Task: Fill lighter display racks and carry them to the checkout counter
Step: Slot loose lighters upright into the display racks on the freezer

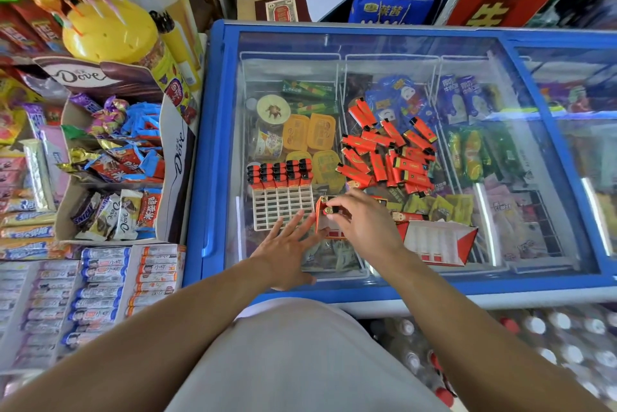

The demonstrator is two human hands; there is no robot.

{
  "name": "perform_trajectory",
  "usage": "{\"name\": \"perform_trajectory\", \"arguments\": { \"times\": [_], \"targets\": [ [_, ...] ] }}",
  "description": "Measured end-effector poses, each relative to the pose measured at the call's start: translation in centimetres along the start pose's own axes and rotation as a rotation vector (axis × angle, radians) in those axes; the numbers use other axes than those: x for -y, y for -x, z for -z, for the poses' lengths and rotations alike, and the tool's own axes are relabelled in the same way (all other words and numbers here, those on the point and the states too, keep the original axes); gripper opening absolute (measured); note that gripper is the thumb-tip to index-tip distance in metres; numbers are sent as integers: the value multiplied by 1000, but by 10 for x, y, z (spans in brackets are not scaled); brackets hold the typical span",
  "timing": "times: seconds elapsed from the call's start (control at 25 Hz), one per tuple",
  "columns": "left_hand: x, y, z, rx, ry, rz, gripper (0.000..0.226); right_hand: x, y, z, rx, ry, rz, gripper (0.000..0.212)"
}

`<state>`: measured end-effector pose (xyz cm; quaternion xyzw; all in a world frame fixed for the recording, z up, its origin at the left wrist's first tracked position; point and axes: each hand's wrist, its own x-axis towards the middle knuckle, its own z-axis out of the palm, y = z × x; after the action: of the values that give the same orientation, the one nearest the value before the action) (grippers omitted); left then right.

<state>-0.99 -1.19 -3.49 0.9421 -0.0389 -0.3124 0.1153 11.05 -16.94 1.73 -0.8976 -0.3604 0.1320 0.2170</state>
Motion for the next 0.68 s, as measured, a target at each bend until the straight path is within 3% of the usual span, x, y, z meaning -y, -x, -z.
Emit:
{"name": "perform_trajectory", "arguments": {
  "times": [0.4,0.68],
  "targets": [
    [3,1,1,-35,77,-29,96,6,-1,-11,-113,127,-51,31],
    [1,2,0,-39,83,-18,97,8,4,-8,-202,76,-36,20]
  ]
}}
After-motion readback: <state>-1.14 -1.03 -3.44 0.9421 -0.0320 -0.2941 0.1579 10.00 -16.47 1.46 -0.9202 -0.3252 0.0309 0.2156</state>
